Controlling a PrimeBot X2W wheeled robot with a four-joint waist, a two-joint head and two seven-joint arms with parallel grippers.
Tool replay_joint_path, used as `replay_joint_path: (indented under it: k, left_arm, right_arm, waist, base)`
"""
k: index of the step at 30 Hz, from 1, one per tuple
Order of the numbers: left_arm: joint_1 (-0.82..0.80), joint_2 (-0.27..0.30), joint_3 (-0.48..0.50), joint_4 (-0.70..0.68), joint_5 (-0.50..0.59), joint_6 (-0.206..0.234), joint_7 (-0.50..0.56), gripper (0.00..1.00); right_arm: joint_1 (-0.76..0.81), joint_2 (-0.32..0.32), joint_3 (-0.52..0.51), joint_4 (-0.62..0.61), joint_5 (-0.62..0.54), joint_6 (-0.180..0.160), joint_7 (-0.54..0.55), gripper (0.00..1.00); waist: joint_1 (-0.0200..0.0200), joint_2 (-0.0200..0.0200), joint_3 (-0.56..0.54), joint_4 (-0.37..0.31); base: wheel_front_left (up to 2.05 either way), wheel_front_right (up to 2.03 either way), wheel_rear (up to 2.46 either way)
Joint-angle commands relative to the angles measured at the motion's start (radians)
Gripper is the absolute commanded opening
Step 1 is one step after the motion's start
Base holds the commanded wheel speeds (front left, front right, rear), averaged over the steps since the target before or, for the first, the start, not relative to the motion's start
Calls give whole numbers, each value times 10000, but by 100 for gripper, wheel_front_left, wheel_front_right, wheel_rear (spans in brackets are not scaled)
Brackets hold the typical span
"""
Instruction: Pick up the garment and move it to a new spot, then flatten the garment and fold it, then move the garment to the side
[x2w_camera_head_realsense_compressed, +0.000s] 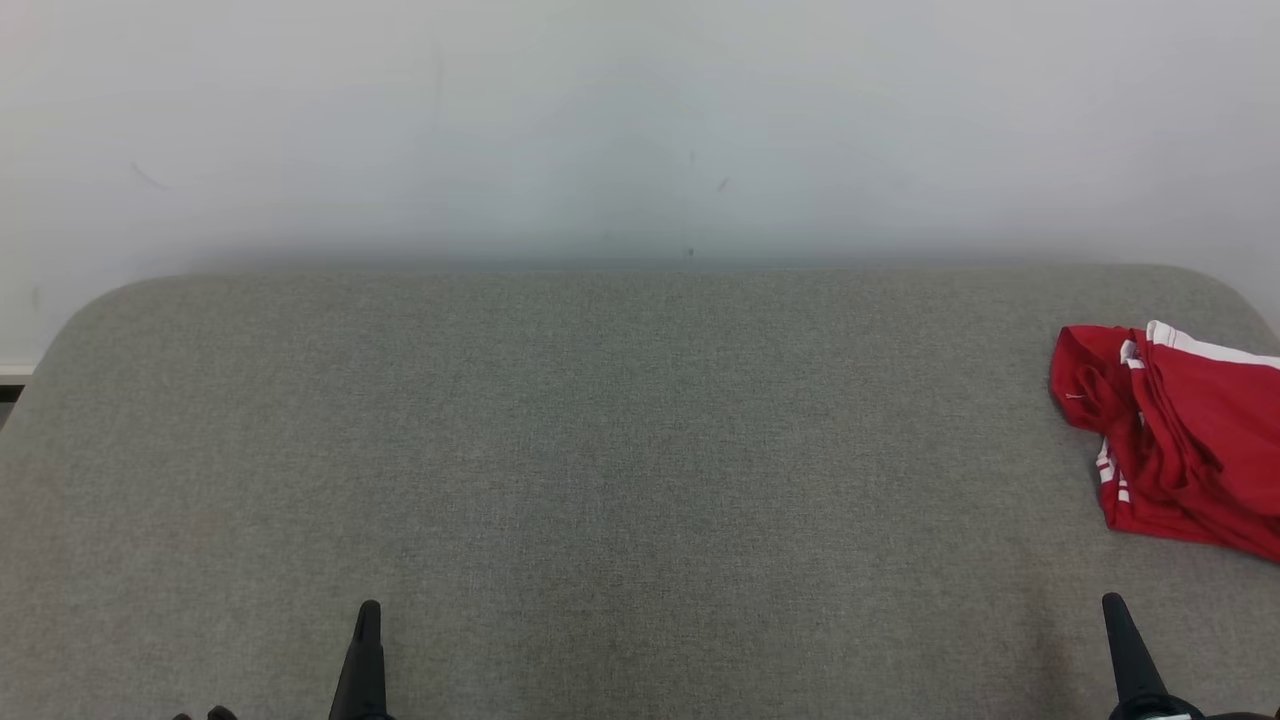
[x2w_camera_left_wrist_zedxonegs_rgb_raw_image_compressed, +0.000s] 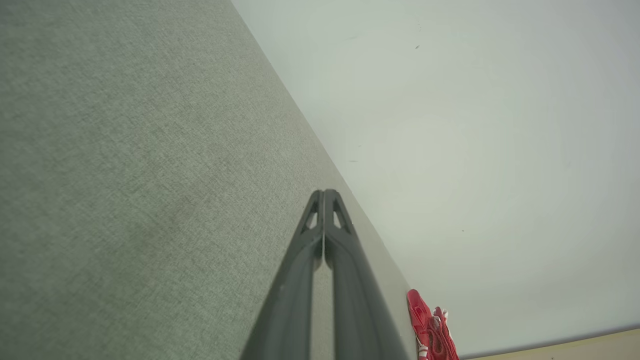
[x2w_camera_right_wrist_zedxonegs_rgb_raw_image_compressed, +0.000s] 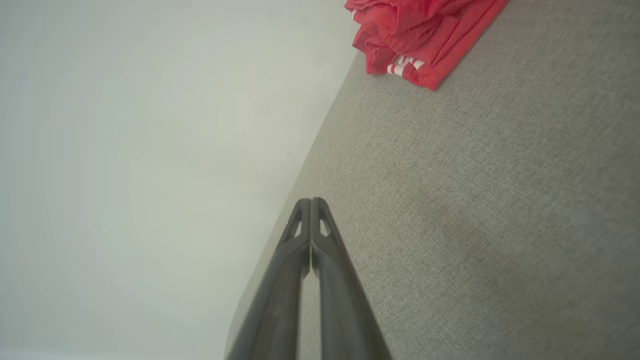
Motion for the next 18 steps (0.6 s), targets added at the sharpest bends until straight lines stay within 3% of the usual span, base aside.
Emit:
replay_joint_path:
  k: [1, 18]
  left_arm:
    - [-230, 48, -31, -130, -289, -34, 28, 0]
    - [-354, 50, -123, -159, -1943, -130, 259, 0]
  right_arm:
    - [-212, -89, -69, -140, 285, 6, 70, 0]
    - [-286, -104, -435, -194, 1885, 7, 674, 0]
  waist:
    - [0, -1, 2, -3]
    - [0, -1, 28, -54]
  base:
    - [0, 0, 0]
    - [0, 0, 0]
